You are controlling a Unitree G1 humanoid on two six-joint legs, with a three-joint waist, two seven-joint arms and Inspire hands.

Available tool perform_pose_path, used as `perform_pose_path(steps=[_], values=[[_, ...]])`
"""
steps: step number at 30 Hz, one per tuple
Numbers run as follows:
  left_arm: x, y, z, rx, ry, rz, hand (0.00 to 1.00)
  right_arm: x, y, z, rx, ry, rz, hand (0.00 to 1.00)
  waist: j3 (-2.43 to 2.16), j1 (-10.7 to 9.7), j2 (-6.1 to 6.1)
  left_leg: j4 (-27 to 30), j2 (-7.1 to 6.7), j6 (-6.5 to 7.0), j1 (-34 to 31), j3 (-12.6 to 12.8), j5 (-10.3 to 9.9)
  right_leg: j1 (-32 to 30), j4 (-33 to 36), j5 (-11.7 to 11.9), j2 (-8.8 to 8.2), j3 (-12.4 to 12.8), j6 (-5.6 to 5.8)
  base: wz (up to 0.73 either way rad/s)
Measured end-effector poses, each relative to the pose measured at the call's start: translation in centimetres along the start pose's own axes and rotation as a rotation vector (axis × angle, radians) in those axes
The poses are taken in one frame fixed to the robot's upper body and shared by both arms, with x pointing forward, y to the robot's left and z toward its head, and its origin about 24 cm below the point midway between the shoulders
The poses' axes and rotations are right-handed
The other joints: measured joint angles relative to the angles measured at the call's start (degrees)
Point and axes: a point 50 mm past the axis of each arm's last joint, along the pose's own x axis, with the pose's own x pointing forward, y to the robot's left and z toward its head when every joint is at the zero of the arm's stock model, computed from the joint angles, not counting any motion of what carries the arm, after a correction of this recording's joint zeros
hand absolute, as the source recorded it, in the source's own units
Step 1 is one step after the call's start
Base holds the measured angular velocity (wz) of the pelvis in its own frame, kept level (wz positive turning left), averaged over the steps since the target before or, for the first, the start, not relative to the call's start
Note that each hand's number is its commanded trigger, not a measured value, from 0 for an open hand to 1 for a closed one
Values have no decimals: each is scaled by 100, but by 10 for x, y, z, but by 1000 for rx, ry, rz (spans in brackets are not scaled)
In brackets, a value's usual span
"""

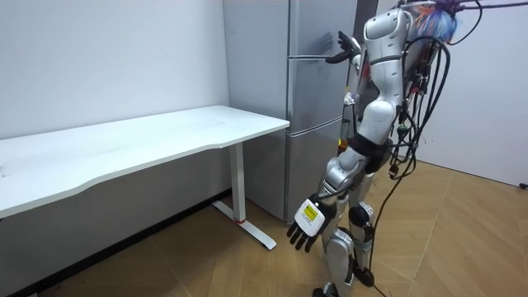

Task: Put the bottle in the upper fridge

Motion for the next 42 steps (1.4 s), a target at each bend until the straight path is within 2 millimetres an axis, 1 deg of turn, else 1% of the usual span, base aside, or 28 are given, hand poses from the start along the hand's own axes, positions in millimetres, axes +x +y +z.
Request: perform_pose_path(steps=[2, 3, 4, 5, 7, 9, 10, 14, 18, 19, 21, 22, 23, 24, 25, 26, 27, 28, 29, 30, 32, 33, 35, 39, 41, 42], values=[[-2, 2, -7, -39, 17, 15, 0, 3, -20, -6, 50, 50, -99, 0, -2, -101, 13, -38, 2, -1, 11, 0, 0, 0, -13, -6, 11, 2, 7, 0], [-3, 2, -11, -45, 26, 19, 0, 3, -26, -8, 63, 64, -128, 0, 0, -110, 22, -42, 3, -3, 20, 3, 1, 1, -18, -7, 14, 2, 8, 0], [-4, 4, -14, -58, 34, 29, 0, 3, -37, -14, 71, 94, -179, 0, 1, -137, 24, -47, 6, -5, 29, 5, 1, 9, -18, -15, 17, 1, 15, 0], [-4, 6, -14, -66, 33, 36, 0, 2, -46, -19, 74, 121, -221, 0, 11, -168, -5, -55, 6, -6, 32, 11, -1, 4, -17, -22, 17, 0, 17, 0], [-4, 6, -14, -72, 28, 50, 0, 1, -56, -23, 83, 148, -269, 0, 15, -237, 8, -83, 5, -8, 9, 23, -4, -10, -18, -30, 17, 0, 24, -2], [-4, 7, -12, -72, 25, 67, 0, -1, -62, -26, 101, 169, -316, 0, 35, -305, 46, -90, 8, -9, -12, 48, -5, -26, -23, -32, 17, 8, 22, -5], [-3, 8, -11, -72, 22, 78, 0, -3, -66, -30, 108, 195, -347, 0, 42, -376, 64, -94, 8, -10, -23, 49, -6, -35, -27, -33, 17, 10, 22, 0], [-3, 7, -10, -74, 15, 81, 0, -15, -78, -50, 98, 301, -438, 0, 43, -443, 86, -104, 6, -11, -58, 74, -6, -105, -13, -63, 17, 48, 9, -4], [-3, 5, -9, -77, 9, 77, 0, -26, -84, -63, 84, 370, -478, 0, 45, -444, 96, -100, 5, -21, -55, 75, -14, -136, -14, -94, 31, 107, 13, -1], [-3, 4, -8, -79, 6, 75, 0, -31, -87, -66, 83, 391, -482, 0, 42, -400, 105, -103, 7, -24, -54, 83, -16, -150, -8, -97, 37, 146, 12, -5], [-3, 3, -8, -81, 6, 74, 0, -39, -91, -72, 92, 430, -495, 0, 38, -401, 112, -124, 8, -26, -50, 86, -16, -162, 4, -101, 37, 139, 10, -2], [-3, 3, -9, -82, 8, 82, 0, -47, -95, -80, 85, 470, -507, 0, 36, -393, 117, -125, 8, -26, -41, 82, -15, -150, -3, -101, 38, 136, 10, 6], [-4, 3, -10, -82, 12, 94, 0, -58, -97, -88, 79, 524, -522, 0, 47, -393, 132, -128, 9, -26, -24, 76, -15, -115, -18, -101, 36, 120, 10, 4], [-4, 3, -10, -83, 13, 101, 0, -64, -97, -93, 75, 550, -527, 0, 49, -388, 133, -133, 9, -26, -3, 78, -16, -100, -22, -101, 36, 111, 11, 0], [-4, 2, -10, -85, 15, 109, 0, -76, -96, -101, 75, 607, -537, 0, 48, -394, 142, -154, 8, -28, 27, 83, -17, -82, -22, -107, 34, 98, 17, 0], [-4, 2, -10, -86, 15, 112, 0, -90, -96, -112, 60, 679, -544, 0, 62, -398, 174, -178, 4, -28, 45, 84, -17, -77, -20, -112, 33, 101, 17, 0], [-4, 2, -9, -86, 14, 116, 0, -98, -95, -118, 49, 718, -548, 0, 48, -398, 153, -182, 3, -28, 47, 85, -17, -78, -18, -114, 33, 104, 17, 0], [-4, 1, -10, -89, 15, 123, 0, -113, -94, -127, 23, 789, -550, 0, 52, -386, 172, -189, 1, -28, 46, 91, -17, -85, -17, -115, 33, 107, 17, -5], [-4, -2, -11, -92, 20, 121, 0, -127, -92, -134, 4, 847, -539, 0, 45, -385, 190, -189, 2, -28, 48, 118, -17, -95, -13, -115, 34, 135, 17, -8], [-4, -3, -11, -93, 22, 118, 0, -133, -91, -137, 1, 875, -535, 0, 47, -386, 209, -188, 4, -28, 48, 135, -17, -98, -13, -115, 34, 143, 18, -8], [-4, -6, -11, -119, 20, 107, 0, -156, -89, -149, -18, 986, -523, 0, 46, -412, 239, -187, 2, -27, 50, 144, -18, -100, -9, -119, 32, 149, 19, -2], [-4, -7, -11, -118, 20, 105, 0, -161, -88, -152, -26, 1010, -517, 0, 43, -412, 244, -186, 2, -28, 54, 146, -18, -97, -7, -121, 32, 148, 19, 0], [-4, -7, -12, -116, 25, 103, 0, -183, -86, -158, -66, 1088, -477, 0, 51, -398, 278, -176, 6, -29, 50, 136, -19, -74, -2, -128, 36, 151, 15, 0], [-4, -13, -14, -113, 32, 85, 0, -206, -78, -165, -102, 1174, -388, 0, 55, -391, 330, -180, 2, -29, 68, 132, -19, -91, -9, -129, 34, 181, 16, 0], [-4, -18, -16, -117, 43, 70, 0, -226, -75, -169, -159, 1239, -314, 0, 60, -373, 357, -183, -2, -34, 107, 135, -31, -75, -5, -162, 25, 166, 22, 0], [-4, -19, -16, -118, 47, 67, 0, -230, -73, -169, -169, 1250, -288, 0, 58, -364, 363, -184, 0, -36, 112, 138, -35, -73, 1, -167, 24, 162, 18, 0]])
